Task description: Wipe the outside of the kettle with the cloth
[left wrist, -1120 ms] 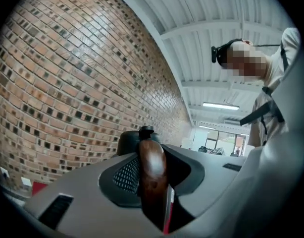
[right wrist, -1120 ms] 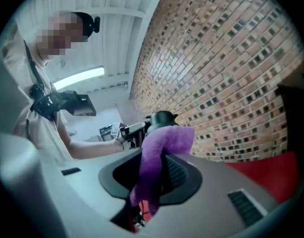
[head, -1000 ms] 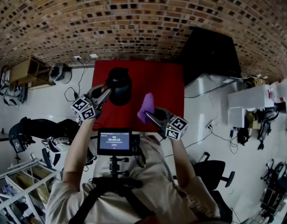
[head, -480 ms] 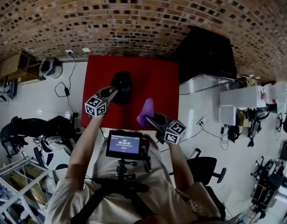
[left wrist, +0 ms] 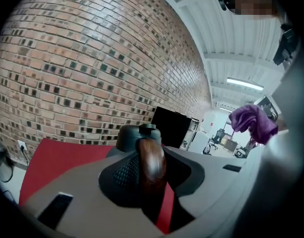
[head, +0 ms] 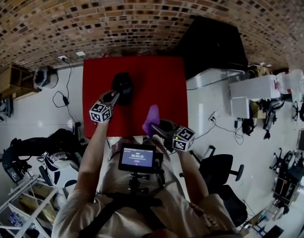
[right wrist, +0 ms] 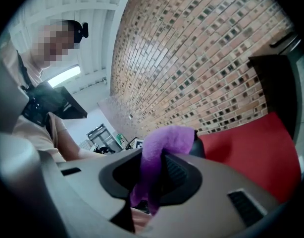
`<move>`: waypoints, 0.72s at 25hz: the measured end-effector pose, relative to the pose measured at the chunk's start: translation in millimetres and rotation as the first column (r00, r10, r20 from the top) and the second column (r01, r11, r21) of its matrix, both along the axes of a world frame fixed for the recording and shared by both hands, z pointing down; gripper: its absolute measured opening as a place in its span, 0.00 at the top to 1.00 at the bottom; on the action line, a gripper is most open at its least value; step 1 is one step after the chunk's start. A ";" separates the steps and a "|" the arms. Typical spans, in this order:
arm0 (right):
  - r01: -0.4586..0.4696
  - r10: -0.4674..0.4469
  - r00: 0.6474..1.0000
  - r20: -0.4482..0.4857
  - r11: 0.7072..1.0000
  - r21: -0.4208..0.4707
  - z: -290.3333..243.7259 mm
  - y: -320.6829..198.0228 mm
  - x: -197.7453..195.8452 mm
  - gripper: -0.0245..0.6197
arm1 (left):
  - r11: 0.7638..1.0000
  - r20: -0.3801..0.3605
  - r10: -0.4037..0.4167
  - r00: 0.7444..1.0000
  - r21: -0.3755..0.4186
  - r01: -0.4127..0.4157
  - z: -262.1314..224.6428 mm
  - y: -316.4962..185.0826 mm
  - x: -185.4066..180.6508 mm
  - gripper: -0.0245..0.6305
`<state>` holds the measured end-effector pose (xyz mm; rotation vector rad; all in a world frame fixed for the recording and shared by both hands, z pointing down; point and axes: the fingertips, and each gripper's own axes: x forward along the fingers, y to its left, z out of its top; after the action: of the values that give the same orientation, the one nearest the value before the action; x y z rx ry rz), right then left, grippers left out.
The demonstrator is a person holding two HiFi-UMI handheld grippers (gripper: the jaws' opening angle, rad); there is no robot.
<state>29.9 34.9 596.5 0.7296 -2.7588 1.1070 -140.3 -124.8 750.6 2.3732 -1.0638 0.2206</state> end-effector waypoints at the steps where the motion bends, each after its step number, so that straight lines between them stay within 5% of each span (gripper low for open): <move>1: -0.004 0.004 1.000 -0.005 1.000 -0.004 1.5 0.0 -0.8 0.80 | 1.000 0.015 0.010 1.000 -0.005 -0.009 7.6 3.1 -1.3 0.78; 9: -0.018 0.017 1.000 -0.015 0.999 -0.049 18.5 0.6 -3.2 0.80 | 0.998 -0.002 0.017 1.000 -0.064 -0.017 36.0 42.7 -11.6 0.79; 18: -0.009 0.007 0.999 -0.051 0.999 -0.036 29.1 -10.2 -23.3 0.80 | 0.975 0.085 0.192 0.978 -0.127 -0.181 58.6 94.4 4.6 0.79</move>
<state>6.5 24.7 625.6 0.7537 -2.6888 1.1208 -135.7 -30.4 809.2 2.3745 -0.8445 0.4589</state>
